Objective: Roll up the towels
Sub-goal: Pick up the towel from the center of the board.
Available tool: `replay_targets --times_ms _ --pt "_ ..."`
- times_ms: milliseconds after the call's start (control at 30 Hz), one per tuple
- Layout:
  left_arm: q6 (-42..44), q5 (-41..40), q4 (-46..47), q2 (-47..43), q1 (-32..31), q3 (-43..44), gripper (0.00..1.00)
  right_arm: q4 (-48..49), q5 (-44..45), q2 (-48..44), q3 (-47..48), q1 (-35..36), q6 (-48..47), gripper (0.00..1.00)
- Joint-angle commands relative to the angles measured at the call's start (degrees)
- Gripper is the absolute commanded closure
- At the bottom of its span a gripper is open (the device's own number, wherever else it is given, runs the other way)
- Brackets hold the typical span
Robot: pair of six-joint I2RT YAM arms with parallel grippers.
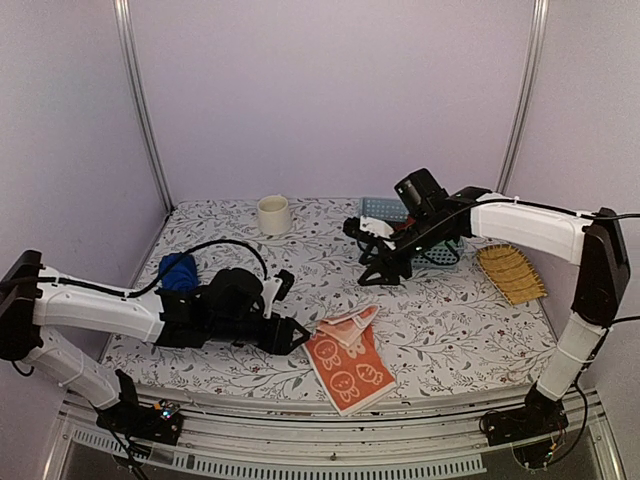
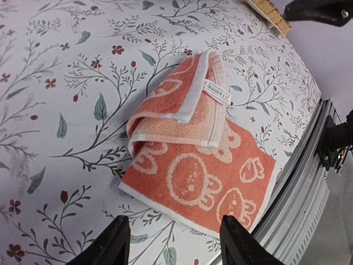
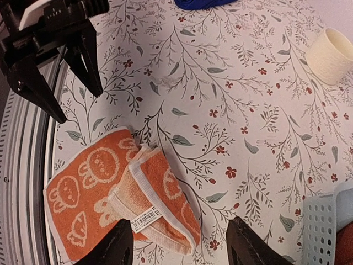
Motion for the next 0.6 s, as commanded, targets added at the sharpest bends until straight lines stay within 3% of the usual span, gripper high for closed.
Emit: replay_targets --times_ms 0,333,567 --pt "-11.47 -2.39 -2.60 -3.66 -0.56 -4.39 0.43 -4.17 5.22 7.06 4.17 4.64 -0.58 0.37" --pt "-17.63 -3.42 2.08 -12.49 -0.62 -13.68 0.47 -4.89 11.82 17.60 9.32 11.23 -0.65 0.31" --pt "-16.85 -4.13 0.85 -10.20 -0.64 -12.12 0.48 -3.38 13.56 19.50 11.41 11.43 1.96 0.44"
